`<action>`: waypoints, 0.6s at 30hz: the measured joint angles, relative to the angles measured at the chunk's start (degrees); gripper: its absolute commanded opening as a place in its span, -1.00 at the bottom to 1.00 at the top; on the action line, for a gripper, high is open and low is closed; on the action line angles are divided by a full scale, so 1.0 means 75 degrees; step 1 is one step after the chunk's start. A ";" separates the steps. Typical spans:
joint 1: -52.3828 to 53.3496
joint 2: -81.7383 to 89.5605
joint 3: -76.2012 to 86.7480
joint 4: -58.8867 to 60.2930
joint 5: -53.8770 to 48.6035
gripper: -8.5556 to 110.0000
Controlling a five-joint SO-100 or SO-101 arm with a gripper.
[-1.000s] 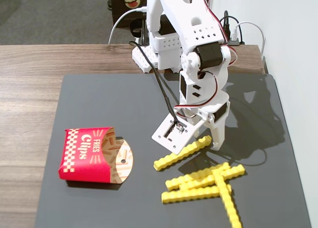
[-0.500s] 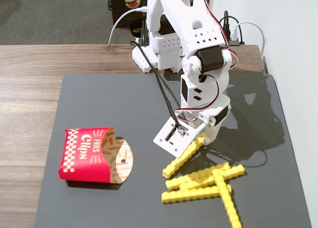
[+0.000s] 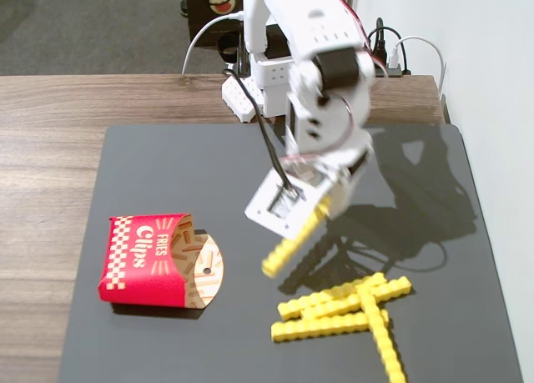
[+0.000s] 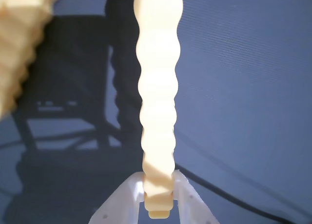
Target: Grab a fry
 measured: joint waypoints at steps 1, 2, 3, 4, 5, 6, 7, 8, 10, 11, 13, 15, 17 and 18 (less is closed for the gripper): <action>0.0164 0.0316 0.0129 0.0094 -0.0258 -0.85; 0.0270 0.0539 0.0234 0.0293 -0.0504 -0.85; 0.0480 0.0914 0.0398 0.0574 -0.0914 -0.85; 0.0633 0.1125 0.0480 0.0680 -0.1172 -0.85; 0.0797 0.1359 0.0586 0.0809 -0.1512 -0.85; 0.0984 0.1664 0.0715 0.1031 -0.1957 -0.85; 0.1184 0.1887 0.0785 0.1113 -0.2320 -0.85; 0.1406 0.2109 0.0797 0.1207 -0.2766 -0.85; 0.1910 0.2391 0.0809 0.1348 -0.3574 -0.85; 0.2145 0.2473 0.0809 0.1418 -0.3984 -0.85; 0.2391 0.2602 0.0809 0.1488 -0.4699 -0.85; 0.2590 0.2766 0.0809 0.1617 -0.5402 -0.85; 0.2695 0.2953 0.0809 0.1734 -0.6000 -0.85; 0.2695 0.3012 0.0809 0.1816 -0.6187 -0.85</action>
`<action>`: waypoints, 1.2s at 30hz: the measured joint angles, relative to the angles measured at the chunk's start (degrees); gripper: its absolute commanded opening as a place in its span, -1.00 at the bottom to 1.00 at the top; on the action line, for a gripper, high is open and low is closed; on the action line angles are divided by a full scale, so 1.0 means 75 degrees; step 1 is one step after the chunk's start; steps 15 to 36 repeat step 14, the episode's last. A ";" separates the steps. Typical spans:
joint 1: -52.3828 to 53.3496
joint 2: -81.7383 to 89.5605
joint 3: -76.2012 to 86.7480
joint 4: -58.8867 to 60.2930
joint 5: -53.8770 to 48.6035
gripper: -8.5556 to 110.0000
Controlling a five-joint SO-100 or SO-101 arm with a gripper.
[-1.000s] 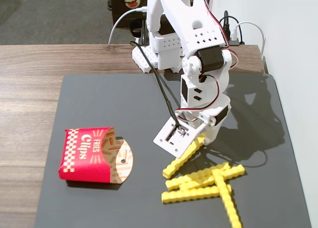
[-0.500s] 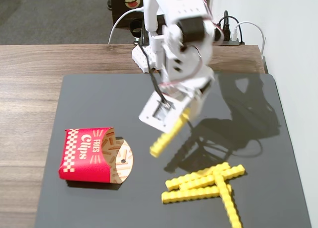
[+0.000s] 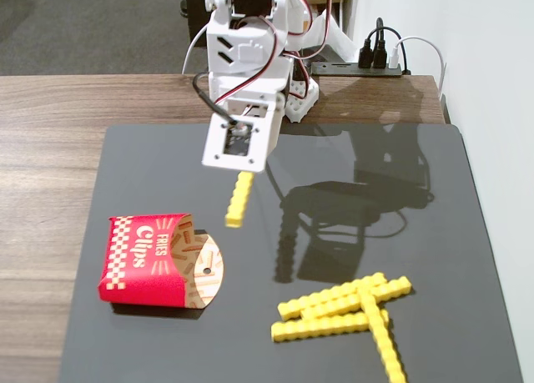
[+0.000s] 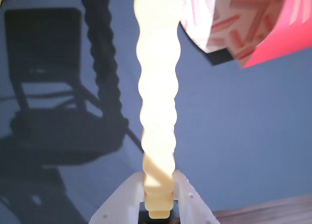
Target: Grab a fry
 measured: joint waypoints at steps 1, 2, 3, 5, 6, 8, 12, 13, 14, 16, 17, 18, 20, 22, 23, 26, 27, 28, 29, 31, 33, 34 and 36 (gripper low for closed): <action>0.0000 0.0059 0.0000 0.0082 -0.0176 -0.85; 0.0000 0.0094 0.0000 0.0164 -0.0305 -0.85; 0.0000 0.0129 -0.0012 0.0234 -0.0434 -0.85; 0.0000 0.0199 -0.0047 0.0316 -0.0633 -0.85; 0.0000 0.0211 -0.0117 0.0363 -0.0668 -0.85; -0.0012 0.0223 -0.0211 0.0434 -0.0703 -0.85; -0.0023 0.0234 -0.0223 0.0469 -0.0738 -0.85; -0.0023 0.0234 -0.0223 0.0469 -0.0738 -0.85; -0.0023 0.0234 -0.0223 0.0469 -0.0738 -0.85; -0.0023 0.0234 -0.0223 0.0469 -0.0738 -0.85; -0.0023 0.0234 -0.0223 0.0469 -0.0738 -0.85; -0.0023 0.0234 -0.0223 0.0469 -0.0738 -0.85; -0.0023 0.0234 -0.0223 0.0469 -0.0738 -0.85; -0.0023 0.0234 -0.0223 0.0469 -0.0738 -0.85; -0.0023 0.0234 -0.0223 0.0469 -0.0738 -0.85; -0.0023 0.0234 -0.0223 0.0469 -0.0738 -0.85; -0.0023 0.0234 -0.0223 0.0469 -0.0738 -0.85; -0.0023 0.0234 -0.0223 0.0469 -0.0738 -0.85; -0.0023 0.0234 -0.0223 0.0469 -0.0738 -0.85; -0.0023 0.0234 -0.0223 0.0469 -0.0738 -0.85; -0.0023 0.0234 -0.0223 0.0469 -0.0738 -0.85; -0.0023 0.0234 -0.0223 0.0469 -0.0738 -0.85; -0.0023 0.0234 -0.0223 0.0469 -0.0738 -0.85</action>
